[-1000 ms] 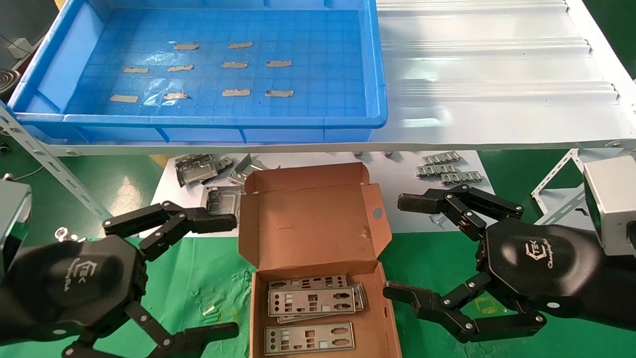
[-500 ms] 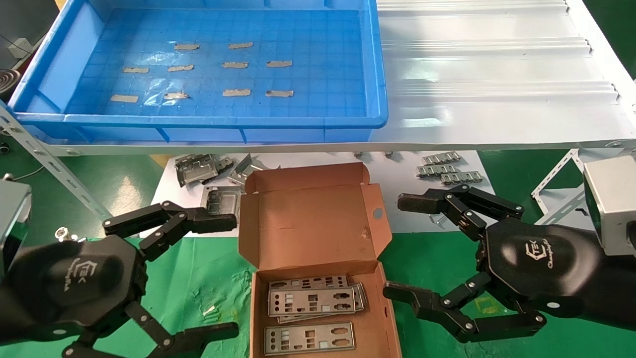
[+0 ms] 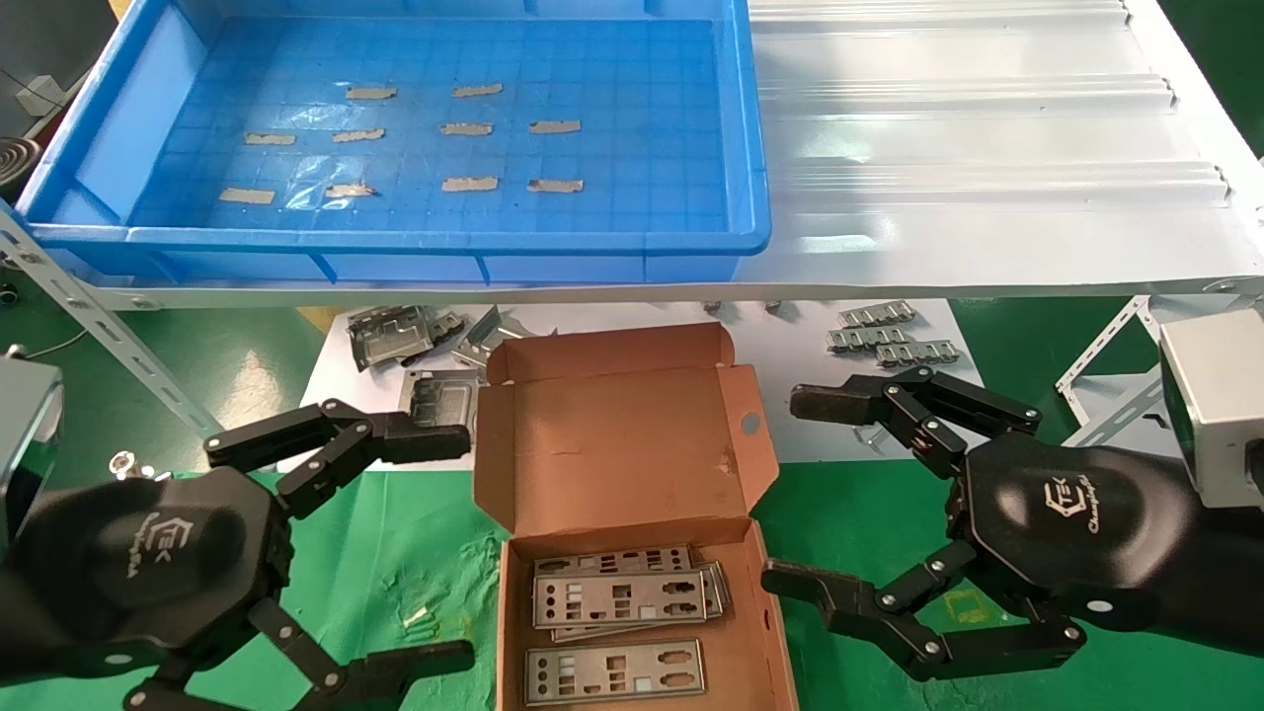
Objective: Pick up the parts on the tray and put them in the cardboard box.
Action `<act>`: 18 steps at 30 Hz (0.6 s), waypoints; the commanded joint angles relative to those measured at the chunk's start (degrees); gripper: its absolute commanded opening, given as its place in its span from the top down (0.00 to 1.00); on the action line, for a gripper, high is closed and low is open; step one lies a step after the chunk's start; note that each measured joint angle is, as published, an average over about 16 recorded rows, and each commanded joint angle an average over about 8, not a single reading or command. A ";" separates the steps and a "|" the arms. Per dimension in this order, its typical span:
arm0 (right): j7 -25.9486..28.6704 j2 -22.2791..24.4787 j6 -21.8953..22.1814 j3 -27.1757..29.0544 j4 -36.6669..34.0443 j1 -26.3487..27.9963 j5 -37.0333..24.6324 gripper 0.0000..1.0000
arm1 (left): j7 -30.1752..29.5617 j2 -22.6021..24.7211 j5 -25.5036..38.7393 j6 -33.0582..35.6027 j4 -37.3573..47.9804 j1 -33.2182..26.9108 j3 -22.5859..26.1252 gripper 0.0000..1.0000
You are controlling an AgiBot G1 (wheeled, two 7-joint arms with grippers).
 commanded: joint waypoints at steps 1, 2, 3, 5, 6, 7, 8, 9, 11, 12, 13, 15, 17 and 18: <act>0.00 0.00 0.00 0.00 0.00 0.00 0.00 0.00 | 0.00 0.00 0.00 0.00 0.00 0.00 0.00 0.00; 0.00 0.00 0.00 0.00 0.00 0.00 0.00 0.00 | 0.00 0.00 0.00 0.00 0.00 0.00 0.00 0.00; 0.00 0.00 0.00 0.00 0.00 0.00 0.00 0.00 | 0.00 0.00 0.00 0.00 0.00 0.00 0.00 0.00; 0.00 0.00 0.00 0.00 0.00 0.00 0.00 0.00 | 0.00 0.00 0.00 0.00 0.00 0.00 0.00 0.00; 0.00 0.00 0.00 0.00 0.00 0.00 0.00 0.00 | 0.00 0.00 0.00 0.00 0.00 0.00 0.00 0.00; 0.00 0.00 0.00 0.00 0.00 0.00 0.00 0.00 | 0.00 0.00 0.00 0.00 0.00 0.00 0.00 0.00; 0.00 0.00 0.00 0.00 0.00 0.00 0.00 0.00 | 0.00 0.00 0.00 0.00 0.00 0.00 0.00 0.00; 0.00 0.00 0.00 0.00 0.00 0.00 0.00 0.00 | 0.00 0.00 0.00 0.00 0.00 0.00 0.00 0.00; 0.00 0.00 0.00 0.00 0.00 0.00 0.00 0.00 | 0.00 0.00 0.00 0.00 0.00 0.00 0.00 0.00; 0.00 0.00 0.00 0.00 0.00 0.00 0.00 0.00 | 0.00 0.00 0.00 0.00 0.00 0.00 0.00 0.00; 0.00 0.00 0.00 0.00 0.00 0.00 0.00 0.00 | 0.00 0.00 0.00 0.00 0.00 0.00 0.00 0.00; 0.00 0.00 0.00 0.00 0.00 0.00 0.00 0.00 | 0.00 0.00 0.00 0.00 0.00 0.00 0.00 0.00; 0.00 0.00 0.00 0.00 0.00 0.00 0.00 0.00 | 0.00 0.00 0.00 0.00 0.00 0.00 0.00 0.00; 0.00 0.00 0.00 0.00 0.00 0.00 0.00 0.00 | 0.00 0.00 0.00 0.00 0.00 0.00 0.00 0.00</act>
